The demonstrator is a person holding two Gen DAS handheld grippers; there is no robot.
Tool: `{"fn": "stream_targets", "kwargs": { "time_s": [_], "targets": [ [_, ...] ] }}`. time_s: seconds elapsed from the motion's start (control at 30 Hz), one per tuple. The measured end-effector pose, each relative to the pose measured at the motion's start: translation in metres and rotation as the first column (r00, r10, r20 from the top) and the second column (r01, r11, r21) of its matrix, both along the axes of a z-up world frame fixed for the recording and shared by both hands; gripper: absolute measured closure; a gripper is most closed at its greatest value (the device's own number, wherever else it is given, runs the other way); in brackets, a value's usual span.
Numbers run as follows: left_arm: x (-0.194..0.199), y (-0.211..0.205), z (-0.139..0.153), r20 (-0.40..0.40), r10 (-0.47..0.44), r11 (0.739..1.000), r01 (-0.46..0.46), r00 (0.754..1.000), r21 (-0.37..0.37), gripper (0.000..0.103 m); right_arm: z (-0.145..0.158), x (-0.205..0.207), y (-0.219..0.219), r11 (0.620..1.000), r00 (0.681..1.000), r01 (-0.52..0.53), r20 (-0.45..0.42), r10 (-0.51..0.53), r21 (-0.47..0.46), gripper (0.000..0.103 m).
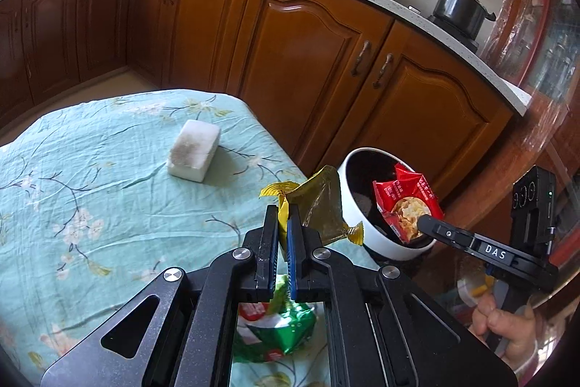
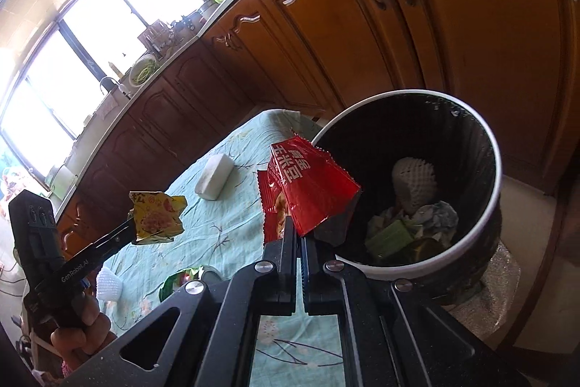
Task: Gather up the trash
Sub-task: 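Carry the yellow and red snack bags over the trash bin with both tools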
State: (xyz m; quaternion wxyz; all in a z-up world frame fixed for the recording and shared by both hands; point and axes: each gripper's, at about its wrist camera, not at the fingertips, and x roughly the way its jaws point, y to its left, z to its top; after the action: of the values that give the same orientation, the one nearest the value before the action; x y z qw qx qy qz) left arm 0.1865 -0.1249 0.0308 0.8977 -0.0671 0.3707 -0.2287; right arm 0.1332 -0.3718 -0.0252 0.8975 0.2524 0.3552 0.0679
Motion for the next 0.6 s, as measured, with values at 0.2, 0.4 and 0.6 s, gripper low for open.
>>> {"fn": "stream_targets", "kwargs": {
  "time_s": [0.2,0.4,0.6],
  "targets": [
    [-0.003,-0.032,0.002,0.002,-0.047,0.999,0.047,0.999,0.004,0.1,0.0,-0.011,-0.026,0.999,0.999,0.046,-0.002,-0.046,-0.006,0.101],
    [-0.001,-0.061,-0.002,-0.008,-0.085,0.996,0.085,0.996,0.015,0.099,-0.001,-0.014,-0.039,0.998,0.998,0.06,-0.011,-0.06,-0.012,0.101],
    [0.006,-0.087,-0.005,-0.025,-0.118,0.993,0.119,0.993,0.027,0.1,-0.006,-0.007,-0.049,0.999,0.998,0.048,-0.032,-0.049,-0.025,0.101]
  ]
}}
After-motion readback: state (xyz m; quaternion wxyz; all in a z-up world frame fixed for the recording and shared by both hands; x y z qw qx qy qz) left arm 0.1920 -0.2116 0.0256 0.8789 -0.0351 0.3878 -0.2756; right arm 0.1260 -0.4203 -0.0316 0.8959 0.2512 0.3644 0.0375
